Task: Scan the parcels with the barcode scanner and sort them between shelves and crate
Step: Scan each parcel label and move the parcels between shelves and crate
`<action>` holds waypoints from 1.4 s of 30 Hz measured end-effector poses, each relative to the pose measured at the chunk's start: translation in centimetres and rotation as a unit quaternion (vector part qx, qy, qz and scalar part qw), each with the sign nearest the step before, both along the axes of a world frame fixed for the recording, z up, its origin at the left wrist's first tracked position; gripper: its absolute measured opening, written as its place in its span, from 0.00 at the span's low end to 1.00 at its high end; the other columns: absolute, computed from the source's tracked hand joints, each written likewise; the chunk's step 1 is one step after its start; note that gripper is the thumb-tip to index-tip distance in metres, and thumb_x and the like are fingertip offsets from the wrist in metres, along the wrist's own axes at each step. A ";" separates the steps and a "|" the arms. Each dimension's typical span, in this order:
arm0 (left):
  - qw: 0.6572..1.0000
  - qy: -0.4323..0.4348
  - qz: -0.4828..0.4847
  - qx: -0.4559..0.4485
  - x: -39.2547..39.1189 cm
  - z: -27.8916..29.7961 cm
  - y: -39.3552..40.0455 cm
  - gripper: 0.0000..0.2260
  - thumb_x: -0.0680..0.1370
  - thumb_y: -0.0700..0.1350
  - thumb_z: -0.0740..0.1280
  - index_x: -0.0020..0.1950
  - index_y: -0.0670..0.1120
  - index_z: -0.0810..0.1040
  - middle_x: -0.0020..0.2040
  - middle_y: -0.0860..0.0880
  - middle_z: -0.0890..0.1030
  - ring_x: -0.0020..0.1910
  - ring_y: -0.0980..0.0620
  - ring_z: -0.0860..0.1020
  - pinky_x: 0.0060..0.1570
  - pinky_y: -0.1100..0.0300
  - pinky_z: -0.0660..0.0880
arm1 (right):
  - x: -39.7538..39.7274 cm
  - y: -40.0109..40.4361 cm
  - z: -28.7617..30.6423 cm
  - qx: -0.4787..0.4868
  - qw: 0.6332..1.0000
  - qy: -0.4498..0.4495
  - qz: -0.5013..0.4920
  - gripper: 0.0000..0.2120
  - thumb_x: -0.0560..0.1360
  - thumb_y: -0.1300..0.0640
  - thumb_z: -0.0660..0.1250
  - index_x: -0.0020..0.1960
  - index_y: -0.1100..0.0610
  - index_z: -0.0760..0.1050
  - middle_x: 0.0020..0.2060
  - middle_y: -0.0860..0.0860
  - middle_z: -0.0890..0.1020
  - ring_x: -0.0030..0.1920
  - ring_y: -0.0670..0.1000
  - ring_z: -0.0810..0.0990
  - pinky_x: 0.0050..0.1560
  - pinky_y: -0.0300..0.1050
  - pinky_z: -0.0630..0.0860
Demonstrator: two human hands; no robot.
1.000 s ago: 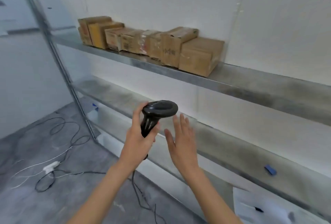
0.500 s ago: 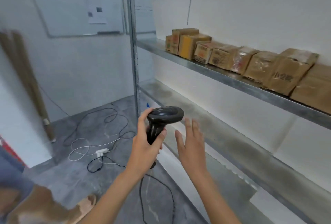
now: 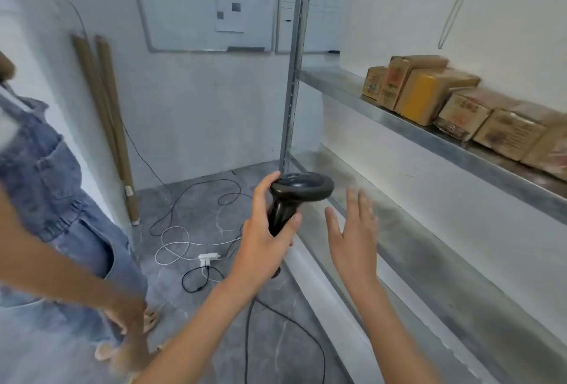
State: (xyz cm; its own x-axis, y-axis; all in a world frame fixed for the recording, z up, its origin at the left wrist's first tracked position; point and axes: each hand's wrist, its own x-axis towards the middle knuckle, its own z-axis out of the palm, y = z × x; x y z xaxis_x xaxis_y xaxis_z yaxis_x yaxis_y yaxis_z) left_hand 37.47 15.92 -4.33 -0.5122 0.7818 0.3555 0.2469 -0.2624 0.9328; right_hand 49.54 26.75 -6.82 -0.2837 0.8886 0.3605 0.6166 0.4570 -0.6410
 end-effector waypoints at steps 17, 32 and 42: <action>0.997 -0.003 0.029 0.066 -15.8 3.7 25.2 0.31 0.81 0.40 0.68 0.66 0.74 0.62 0.44 0.47 0.82 0.32 0.51 0.76 0.36 0.52 0.78 | -15.5 25.9 5.3 0.045 0.999 -0.008 0.009 0.30 0.84 0.45 0.55 0.81 0.49 0.47 0.81 0.49 0.46 0.80 0.49 0.40 0.77 0.46 0.37; 0.969 -0.033 -0.217 0.112 -25.4 6.1 45.9 0.28 0.81 0.37 0.67 0.73 0.60 0.61 0.41 0.45 0.80 0.31 0.50 0.76 0.32 0.55 0.75 | -19.2 42.1 11.9 0.150 0.931 -0.121 -0.309 0.34 0.82 0.47 0.59 0.82 0.55 0.48 0.81 0.57 0.48 0.80 0.61 0.44 0.79 0.60 0.43; 0.945 -0.039 -0.308 0.106 -26.9 7.8 50.4 0.29 0.81 0.37 0.67 0.74 0.61 0.61 0.44 0.44 0.82 0.33 0.46 0.76 0.34 0.51 0.77 | -17.8 47.1 15.7 -0.018 0.841 -0.325 -0.432 0.40 0.79 0.31 0.54 0.81 0.53 0.49 0.80 0.62 0.45 0.78 0.71 0.47 0.76 0.65 0.44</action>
State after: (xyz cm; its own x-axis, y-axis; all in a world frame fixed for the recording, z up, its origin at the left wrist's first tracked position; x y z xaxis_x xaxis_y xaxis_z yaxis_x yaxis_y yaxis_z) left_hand 10.56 66.37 3.45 -0.0147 0.8552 0.5180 -0.0816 -0.5174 0.8518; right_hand 31.73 73.84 8.89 0.3461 0.8719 0.3464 0.9344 -0.3535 -0.0438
